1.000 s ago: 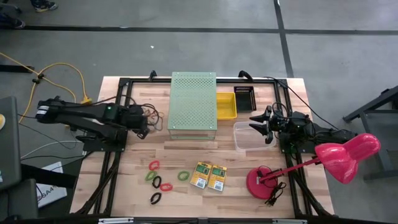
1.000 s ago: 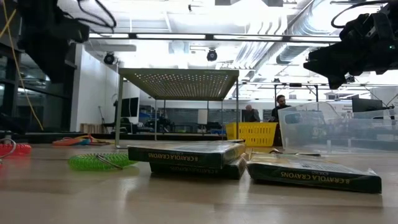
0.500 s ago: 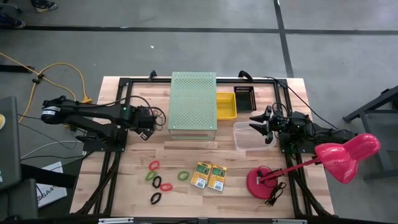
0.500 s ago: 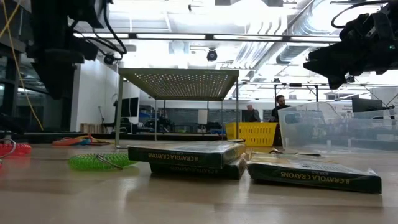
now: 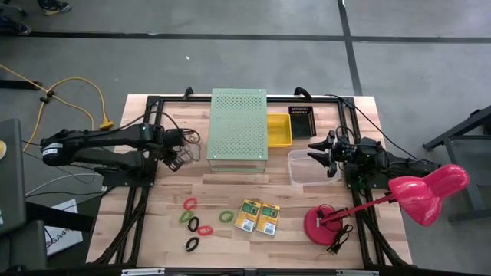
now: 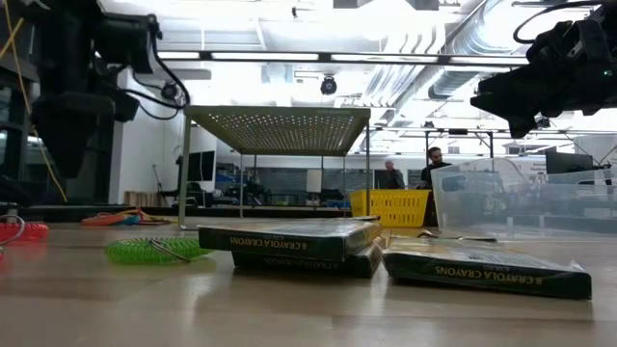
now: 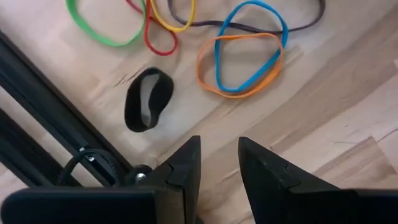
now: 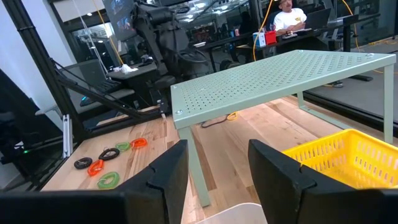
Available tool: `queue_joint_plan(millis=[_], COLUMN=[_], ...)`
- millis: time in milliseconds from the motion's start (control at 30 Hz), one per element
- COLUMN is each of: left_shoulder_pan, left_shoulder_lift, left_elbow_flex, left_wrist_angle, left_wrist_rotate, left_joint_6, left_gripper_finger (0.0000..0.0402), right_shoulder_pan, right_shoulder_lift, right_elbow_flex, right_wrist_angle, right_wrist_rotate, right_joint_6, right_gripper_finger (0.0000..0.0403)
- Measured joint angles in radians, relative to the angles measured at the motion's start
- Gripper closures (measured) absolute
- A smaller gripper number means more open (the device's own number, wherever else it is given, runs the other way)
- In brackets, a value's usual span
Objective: Pick & Place Office Desk Supplies
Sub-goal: Put the black rubber band into the black bin
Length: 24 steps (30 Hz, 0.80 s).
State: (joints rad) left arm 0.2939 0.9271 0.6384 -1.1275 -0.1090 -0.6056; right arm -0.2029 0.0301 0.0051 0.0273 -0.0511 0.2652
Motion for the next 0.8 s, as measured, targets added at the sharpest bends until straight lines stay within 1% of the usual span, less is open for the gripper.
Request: queue_joint_plan(millis=[433,800], left_shoulder_pan=[0.1,0.192], left_shoulder_lift=[0.15,0.249], left_elbow_flex=[0.0,0.0], left_wrist_angle=[0.052,0.096], left_wrist_rotate=[-0.005,-0.007], left_joint_6=[-0.091,-0.032], left_gripper_finger=[0.03,0.03], right_shoulder_pan=[0.0,0.0], right_shoulder_lift=[0.0,0.0], right_elbow_flex=[0.0,0.0], right_wrist_angle=[0.0,0.0], right_wrist_rotate=[0.0,0.0], right_joint_6=[0.0,0.0], right_gripper_finger=[0.0247,0.0247])
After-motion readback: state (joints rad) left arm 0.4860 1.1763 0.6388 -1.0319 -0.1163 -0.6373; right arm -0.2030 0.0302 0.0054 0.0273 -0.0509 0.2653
